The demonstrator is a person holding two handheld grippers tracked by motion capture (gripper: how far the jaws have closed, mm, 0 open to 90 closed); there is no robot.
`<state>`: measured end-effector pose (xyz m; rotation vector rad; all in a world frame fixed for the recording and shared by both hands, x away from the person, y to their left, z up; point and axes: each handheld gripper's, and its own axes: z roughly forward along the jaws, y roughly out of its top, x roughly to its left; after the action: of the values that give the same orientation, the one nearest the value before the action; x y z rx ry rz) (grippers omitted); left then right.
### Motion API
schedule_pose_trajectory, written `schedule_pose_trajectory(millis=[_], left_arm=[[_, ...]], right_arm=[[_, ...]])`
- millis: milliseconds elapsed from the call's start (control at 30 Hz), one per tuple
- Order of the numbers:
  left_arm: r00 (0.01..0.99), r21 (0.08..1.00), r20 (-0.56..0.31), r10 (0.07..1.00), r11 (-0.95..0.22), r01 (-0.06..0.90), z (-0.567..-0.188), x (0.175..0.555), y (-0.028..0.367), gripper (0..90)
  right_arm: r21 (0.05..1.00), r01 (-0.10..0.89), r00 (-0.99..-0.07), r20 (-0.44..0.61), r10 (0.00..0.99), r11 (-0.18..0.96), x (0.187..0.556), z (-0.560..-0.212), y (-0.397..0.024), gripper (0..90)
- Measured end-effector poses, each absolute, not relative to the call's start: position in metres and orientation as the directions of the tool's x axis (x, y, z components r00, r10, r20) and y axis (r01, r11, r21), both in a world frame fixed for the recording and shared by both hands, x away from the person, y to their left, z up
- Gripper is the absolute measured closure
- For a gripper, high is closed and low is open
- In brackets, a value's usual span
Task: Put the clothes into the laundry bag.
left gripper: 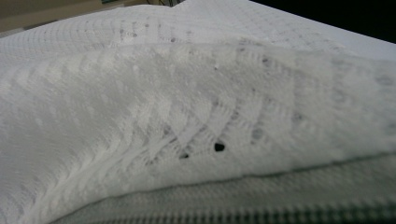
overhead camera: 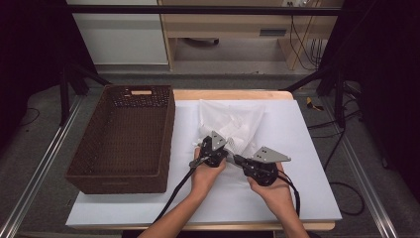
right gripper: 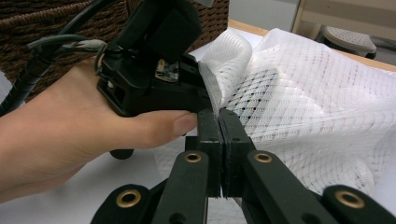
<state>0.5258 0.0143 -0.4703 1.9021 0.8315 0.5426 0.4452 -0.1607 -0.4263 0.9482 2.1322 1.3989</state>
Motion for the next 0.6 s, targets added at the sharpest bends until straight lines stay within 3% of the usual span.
schedule_pose_trajectory(millis=[600], left_arm=[[0.6,0.907,0.023,0.8,-0.269,0.324,-0.476,0.543,0.013,90.0]], right_arm=[[0.908,0.321,-0.688,0.029,0.725,0.268,0.445,-0.428,-0.16,89.6]])
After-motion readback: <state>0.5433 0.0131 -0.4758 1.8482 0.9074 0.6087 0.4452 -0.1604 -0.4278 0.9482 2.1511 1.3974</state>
